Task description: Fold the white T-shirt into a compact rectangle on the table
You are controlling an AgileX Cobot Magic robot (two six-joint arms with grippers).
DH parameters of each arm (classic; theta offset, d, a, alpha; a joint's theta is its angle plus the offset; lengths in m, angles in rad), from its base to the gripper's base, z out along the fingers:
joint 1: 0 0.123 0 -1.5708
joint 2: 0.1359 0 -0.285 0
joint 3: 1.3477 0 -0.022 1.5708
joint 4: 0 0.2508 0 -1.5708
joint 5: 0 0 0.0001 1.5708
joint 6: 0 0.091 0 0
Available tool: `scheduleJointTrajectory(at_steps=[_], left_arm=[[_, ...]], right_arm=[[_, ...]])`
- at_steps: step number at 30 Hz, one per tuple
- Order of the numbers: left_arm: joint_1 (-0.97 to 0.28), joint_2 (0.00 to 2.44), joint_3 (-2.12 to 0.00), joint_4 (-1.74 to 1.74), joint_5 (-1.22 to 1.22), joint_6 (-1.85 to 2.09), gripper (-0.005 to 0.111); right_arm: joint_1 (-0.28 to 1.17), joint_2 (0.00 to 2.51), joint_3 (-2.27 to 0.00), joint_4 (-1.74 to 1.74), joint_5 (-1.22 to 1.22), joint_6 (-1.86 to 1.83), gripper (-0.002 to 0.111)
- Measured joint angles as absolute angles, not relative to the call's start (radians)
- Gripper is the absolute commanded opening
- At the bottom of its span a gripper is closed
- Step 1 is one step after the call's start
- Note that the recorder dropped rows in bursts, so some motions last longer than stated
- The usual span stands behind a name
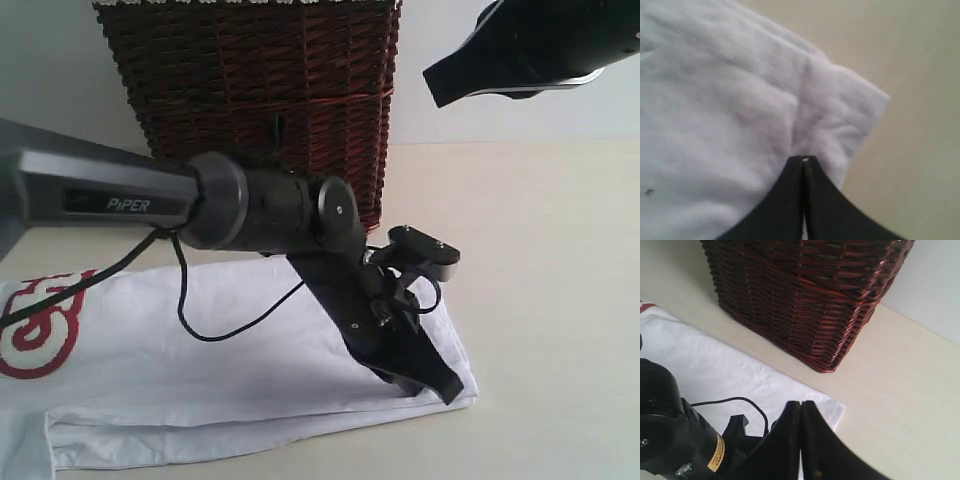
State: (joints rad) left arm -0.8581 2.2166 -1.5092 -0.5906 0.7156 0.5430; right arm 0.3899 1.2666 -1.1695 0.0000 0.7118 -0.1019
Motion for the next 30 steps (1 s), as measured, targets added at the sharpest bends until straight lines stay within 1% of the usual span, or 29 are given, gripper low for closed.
scheduleJointTrajectory(at_steps=[5, 7, 11, 17, 20, 21, 22, 23, 25, 26, 27, 29, 30], left_arm=[[-0.854, 2.167, -1.535, -0.503, 0.752, 0.452, 0.000], [-0.832, 2.125, -1.539, -0.389, 0.766, 0.364, 0.000], [-0.747, 2.071, -1.518, -0.216, 0.784, 0.201, 0.000], [-0.584, 2.055, -1.391, -0.108, 0.850, 0.120, 0.000], [-0.483, 2.027, -1.343, -0.077, 0.865, 0.074, 0.000], [-0.407, 2.005, -1.325, -0.070, 0.875, 0.062, 0.000], [-0.378, 1.998, -1.320, -0.068, 0.882, 0.059, 0.000], [-0.313, 1.983, -1.294, -0.063, 0.888, 0.056, 0.000], [-0.243, 1.971, -1.259, -0.056, 0.888, 0.052, 0.000], [-0.228, 1.969, -1.247, -0.045, 0.885, 0.052, 0.000], [-0.193, 1.969, -1.209, -0.019, 0.854, 0.039, 0.000], [-0.099, 1.975, -1.098, 0.000, 0.702, 0.014, 0.000], [-0.090, 1.975, -1.093, 0.000, 0.691, 0.014, 0.000]], right_arm=[[0.390, 1.267, -1.169, 0.000, 0.712, -0.102, 0.000], [0.390, 1.267, -1.169, 0.000, 0.712, -0.102, 0.000], [0.390, 1.267, -1.169, 0.000, 0.712, -0.102, 0.000], [0.390, 1.267, -1.169, 0.000, 0.712, -0.102, 0.000], [0.390, 1.267, -1.169, 0.000, 0.712, -0.102, 0.000], [0.390, 1.267, -1.169, 0.000, 0.712, -0.102, 0.000], [0.390, 1.267, -1.169, 0.000, 0.712, -0.102, 0.000], [0.390, 1.267, -1.169, 0.000, 0.712, -0.102, 0.000], [0.390, 1.267, -1.169, 0.000, 0.712, -0.102, 0.000], [0.390, 1.267, -1.169, 0.000, 0.712, -0.102, 0.000], [0.390, 1.267, -1.169, 0.000, 0.712, -0.102, 0.000], [0.390, 1.267, -1.169, 0.000, 0.712, -0.102, 0.000], [0.390, 1.267, -1.169, 0.000, 0.712, -0.102, 0.000]])
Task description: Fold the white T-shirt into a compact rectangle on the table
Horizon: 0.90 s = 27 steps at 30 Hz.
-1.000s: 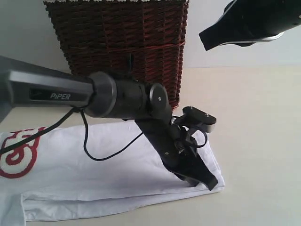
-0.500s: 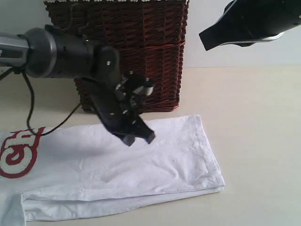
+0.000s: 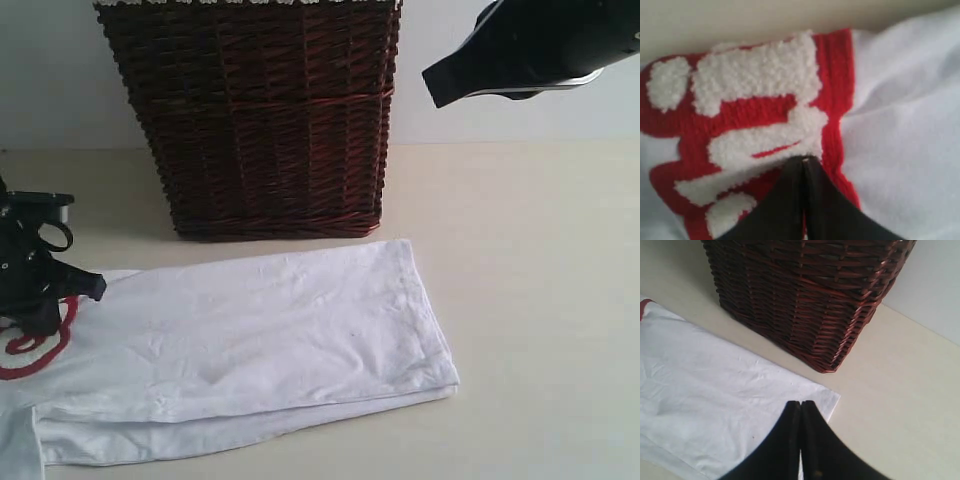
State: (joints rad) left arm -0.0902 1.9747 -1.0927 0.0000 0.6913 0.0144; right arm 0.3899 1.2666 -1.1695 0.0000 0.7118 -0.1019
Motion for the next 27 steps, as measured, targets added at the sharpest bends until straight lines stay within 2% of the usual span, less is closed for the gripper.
scheduleJointTrajectory(at_steps=[8, 11, 14, 22, 27], left_arm=[[-0.064, 1.865, -1.082, 0.014, 0.667, 0.060, 0.000], [-0.018, 1.820, -1.082, 0.032, 0.665, 0.037, 0.000], [0.048, 1.883, -1.029, 0.046, 0.618, 0.034, 0.000], [0.059, 1.960, -1.068, 0.050, 0.644, 0.033, 0.000], [0.037, 1.840, -1.105, -0.095, 0.636, 0.137, 0.000]], right_arm=[[0.390, 1.267, -1.169, 0.000, 0.712, -0.102, 0.000], [0.390, 1.267, -1.169, 0.000, 0.712, -0.102, 0.000], [0.390, 1.267, -1.169, 0.000, 0.712, -0.102, 0.000], [0.390, 1.267, -1.169, 0.000, 0.712, -0.102, 0.000], [0.390, 1.267, -1.169, 0.000, 0.712, -0.102, 0.000]])
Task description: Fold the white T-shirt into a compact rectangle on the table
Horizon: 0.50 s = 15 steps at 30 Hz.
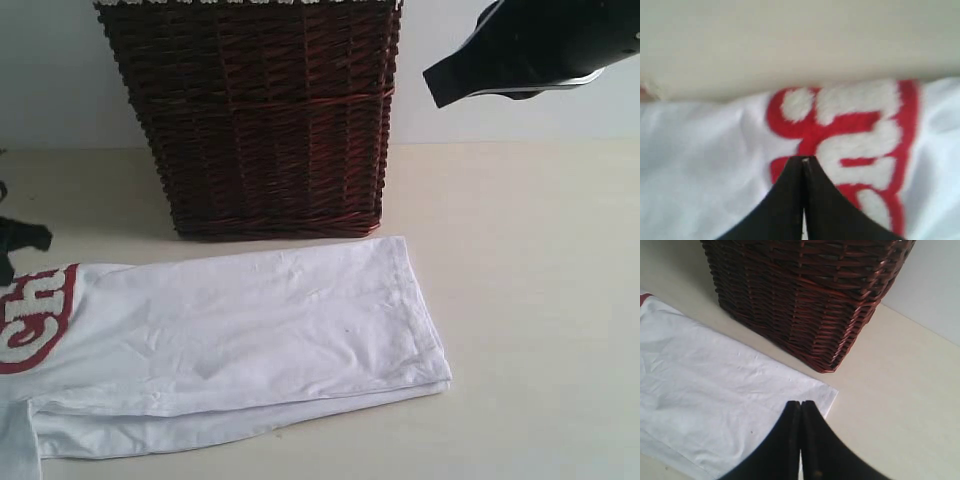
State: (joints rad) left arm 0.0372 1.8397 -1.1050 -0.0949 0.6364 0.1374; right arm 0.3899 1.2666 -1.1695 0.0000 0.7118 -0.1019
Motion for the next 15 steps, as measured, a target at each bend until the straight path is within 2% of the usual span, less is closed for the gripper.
scheduleJointTrajectory(at_steps=[3, 6, 10, 15], left_arm=[[-0.033, 1.787, -1.114, -0.187, 0.605, 0.242, 0.000], [-0.116, 1.849, -1.114, -0.218, 0.571, 0.265, 0.000], [-0.120, 1.982, -1.114, -0.215, 0.562, 0.265, 0.000], [-0.120, 2.009, -1.117, -0.215, 0.547, 0.265, 0.000]], right_arm=[[0.390, 1.267, -1.169, 0.000, 0.712, -0.102, 0.000], [0.390, 1.267, -1.169, 0.000, 0.712, -0.102, 0.000], [0.390, 1.267, -1.169, 0.000, 0.712, -0.102, 0.000], [0.390, 1.267, -1.169, 0.000, 0.712, -0.102, 0.000]])
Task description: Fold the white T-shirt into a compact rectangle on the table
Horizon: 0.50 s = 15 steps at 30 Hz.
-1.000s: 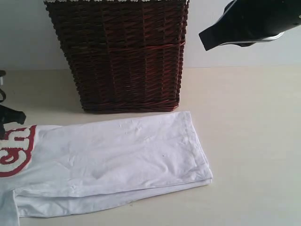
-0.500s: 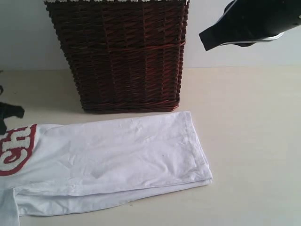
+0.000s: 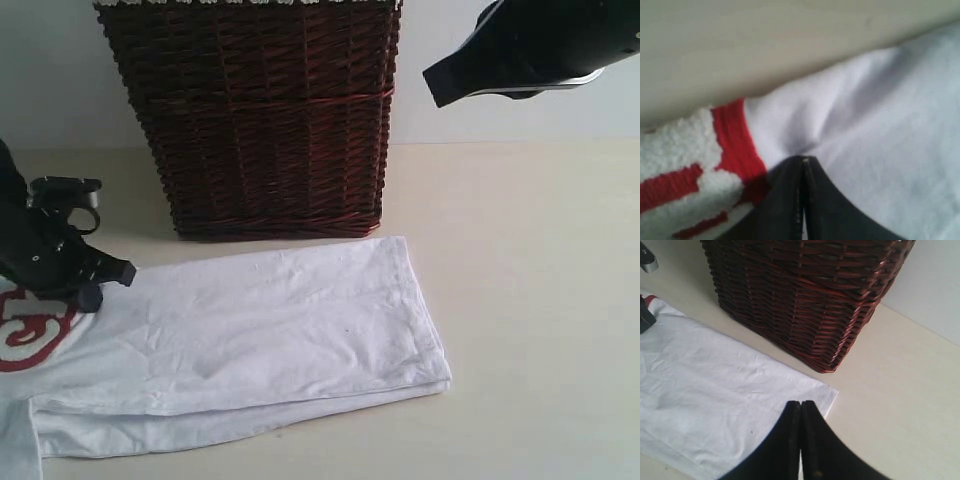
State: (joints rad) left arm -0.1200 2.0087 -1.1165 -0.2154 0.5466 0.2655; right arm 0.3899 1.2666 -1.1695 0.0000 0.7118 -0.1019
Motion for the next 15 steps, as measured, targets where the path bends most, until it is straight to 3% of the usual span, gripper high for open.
scheduleJointTrajectory(at_steps=[9, 15], left_arm=[[-0.162, 1.905, -1.121, -0.401, 0.549, 0.407, 0.000], [-0.330, 1.901, -1.125, -0.601, 0.553, 0.575, 0.000]], right_arm=[[0.390, 1.267, -1.169, 0.000, 0.712, -0.102, 0.000], [0.390, 1.267, -1.169, 0.005, 0.712, -0.102, 0.000]])
